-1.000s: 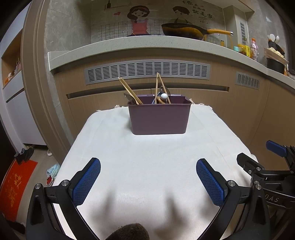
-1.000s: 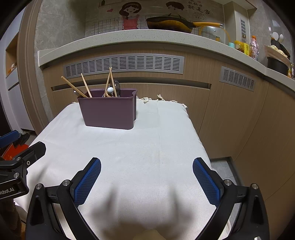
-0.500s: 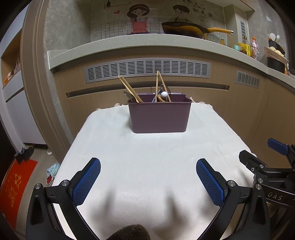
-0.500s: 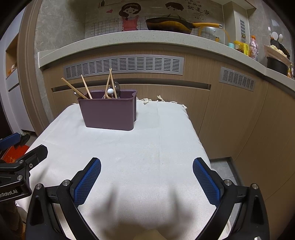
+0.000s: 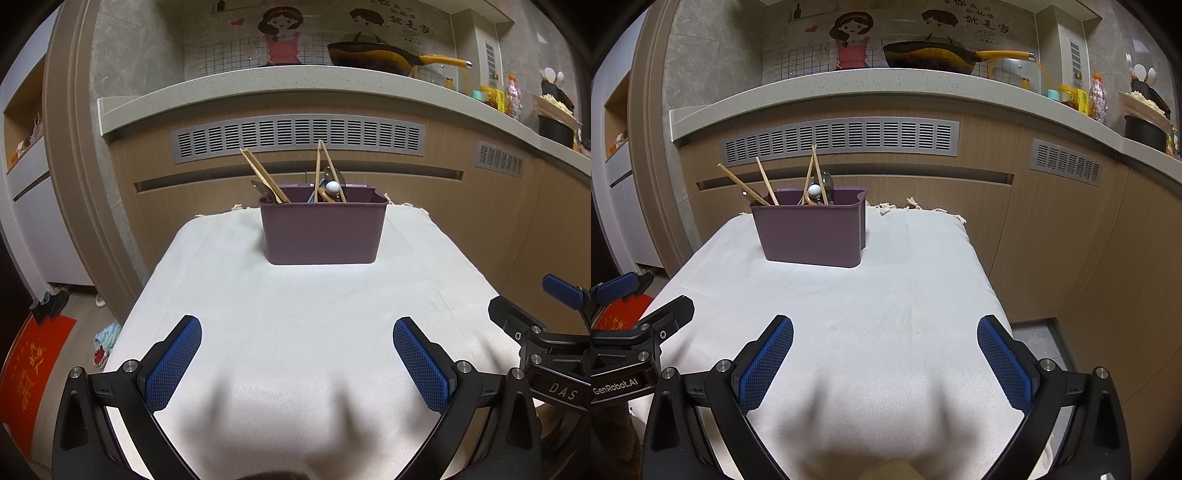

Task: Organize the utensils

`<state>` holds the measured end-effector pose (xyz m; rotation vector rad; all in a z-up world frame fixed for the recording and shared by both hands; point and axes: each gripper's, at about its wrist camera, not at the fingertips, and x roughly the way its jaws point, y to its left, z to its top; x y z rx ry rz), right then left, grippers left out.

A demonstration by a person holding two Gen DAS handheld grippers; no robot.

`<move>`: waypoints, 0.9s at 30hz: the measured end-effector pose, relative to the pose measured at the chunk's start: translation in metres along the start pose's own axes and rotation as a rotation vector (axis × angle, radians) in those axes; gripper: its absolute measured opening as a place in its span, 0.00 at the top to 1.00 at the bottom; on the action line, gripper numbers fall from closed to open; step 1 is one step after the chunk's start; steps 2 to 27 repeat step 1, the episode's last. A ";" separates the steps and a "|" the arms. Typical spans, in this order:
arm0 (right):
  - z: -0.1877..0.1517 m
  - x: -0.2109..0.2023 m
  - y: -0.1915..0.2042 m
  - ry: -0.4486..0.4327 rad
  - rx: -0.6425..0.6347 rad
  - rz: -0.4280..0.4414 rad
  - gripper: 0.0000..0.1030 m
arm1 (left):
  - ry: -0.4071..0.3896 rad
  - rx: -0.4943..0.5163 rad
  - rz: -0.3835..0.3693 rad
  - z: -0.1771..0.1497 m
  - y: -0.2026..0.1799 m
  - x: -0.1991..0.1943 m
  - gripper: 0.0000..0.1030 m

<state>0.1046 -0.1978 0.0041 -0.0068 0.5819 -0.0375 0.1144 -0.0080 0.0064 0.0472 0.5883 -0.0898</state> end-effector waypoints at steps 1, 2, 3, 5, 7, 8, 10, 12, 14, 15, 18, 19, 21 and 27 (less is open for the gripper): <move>0.000 0.000 0.000 0.000 0.000 0.000 0.04 | 0.001 -0.002 0.003 0.000 0.000 0.001 0.00; 0.000 0.000 0.000 0.000 0.000 0.000 0.04 | 0.001 -0.002 0.003 0.000 0.000 0.001 0.00; 0.000 0.000 0.000 0.000 0.000 0.000 0.04 | 0.001 -0.002 0.003 0.000 0.000 0.001 0.00; 0.000 0.000 0.000 0.000 0.000 0.000 0.04 | 0.001 -0.002 0.003 0.000 0.000 0.001 0.00; 0.000 0.000 0.000 0.000 0.000 0.000 0.04 | 0.001 -0.002 0.003 0.000 0.000 0.001 0.00; 0.000 0.000 0.000 0.000 0.000 0.000 0.04 | 0.001 -0.002 0.003 0.000 0.000 0.001 0.00; 0.000 0.000 0.000 0.000 0.000 0.000 0.04 | 0.001 -0.002 0.003 0.000 0.000 0.001 0.00; 0.000 0.000 0.000 0.000 0.000 0.000 0.04 | 0.001 -0.002 0.003 0.000 0.000 0.001 0.00; 0.000 0.000 0.000 0.000 0.000 0.000 0.04 | 0.001 -0.002 0.003 0.000 0.000 0.001 0.00; 0.000 0.000 0.000 0.000 0.000 0.000 0.04 | 0.001 -0.002 0.003 0.000 0.000 0.001 0.00; 0.000 0.000 0.000 0.000 0.000 0.000 0.04 | 0.001 -0.002 0.003 0.000 0.000 0.001 0.00; 0.000 0.000 0.000 0.000 0.000 0.000 0.04 | 0.001 -0.002 0.003 0.000 0.000 0.001 0.00; 0.000 0.000 0.000 0.000 0.000 0.000 0.04 | 0.001 -0.002 0.003 0.000 0.000 0.001 0.00; 0.000 0.000 0.000 0.000 0.000 0.000 0.04 | 0.001 -0.002 0.003 0.000 0.000 0.001 0.00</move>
